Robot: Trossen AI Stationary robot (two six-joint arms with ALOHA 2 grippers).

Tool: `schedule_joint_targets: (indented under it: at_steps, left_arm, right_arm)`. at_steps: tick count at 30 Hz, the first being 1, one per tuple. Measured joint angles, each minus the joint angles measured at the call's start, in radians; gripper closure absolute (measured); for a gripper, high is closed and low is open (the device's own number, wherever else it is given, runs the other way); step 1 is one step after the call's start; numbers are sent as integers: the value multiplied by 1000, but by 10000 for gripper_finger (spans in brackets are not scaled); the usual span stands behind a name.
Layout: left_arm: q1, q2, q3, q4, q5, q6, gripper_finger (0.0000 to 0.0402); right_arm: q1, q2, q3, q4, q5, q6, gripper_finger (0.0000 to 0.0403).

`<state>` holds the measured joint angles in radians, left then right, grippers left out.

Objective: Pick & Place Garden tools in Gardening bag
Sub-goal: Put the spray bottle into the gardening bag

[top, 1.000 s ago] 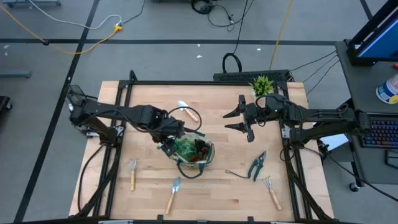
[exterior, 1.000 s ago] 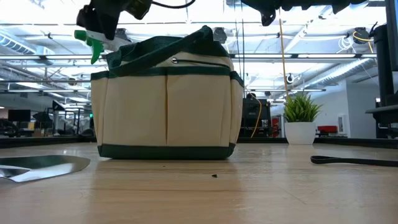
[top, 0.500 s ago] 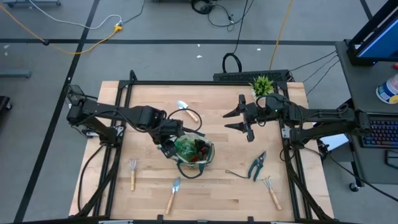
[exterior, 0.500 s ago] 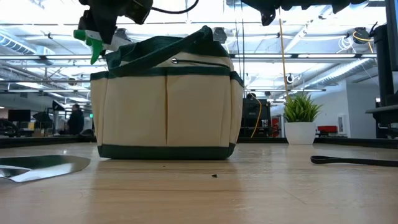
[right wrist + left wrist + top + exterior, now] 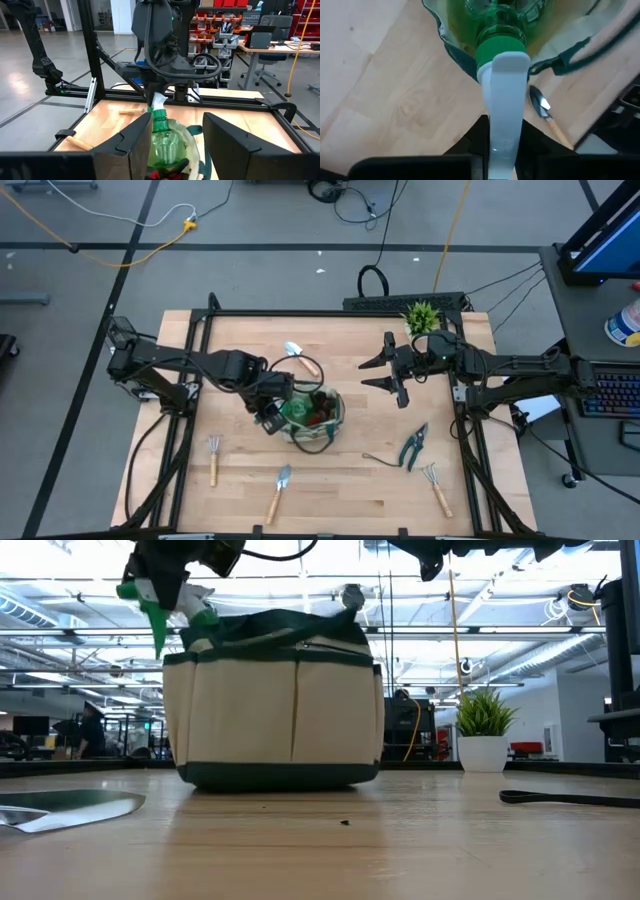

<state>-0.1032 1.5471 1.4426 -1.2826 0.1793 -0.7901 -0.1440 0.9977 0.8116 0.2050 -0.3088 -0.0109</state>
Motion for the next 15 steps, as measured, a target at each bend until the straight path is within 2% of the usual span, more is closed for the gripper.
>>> schedule_joint_targets:
  at_steps: [6, 15]
  left_arm:
    - [0, 0, 39, -4, 33, -33, 335]
    - [4, 0, 94, -72, 90, -77, 349]
  right_arm:
    - [0, 0, 0, 0, -1, 0, 232]
    - [0, 0, 0, 0, -2, 0, 232]
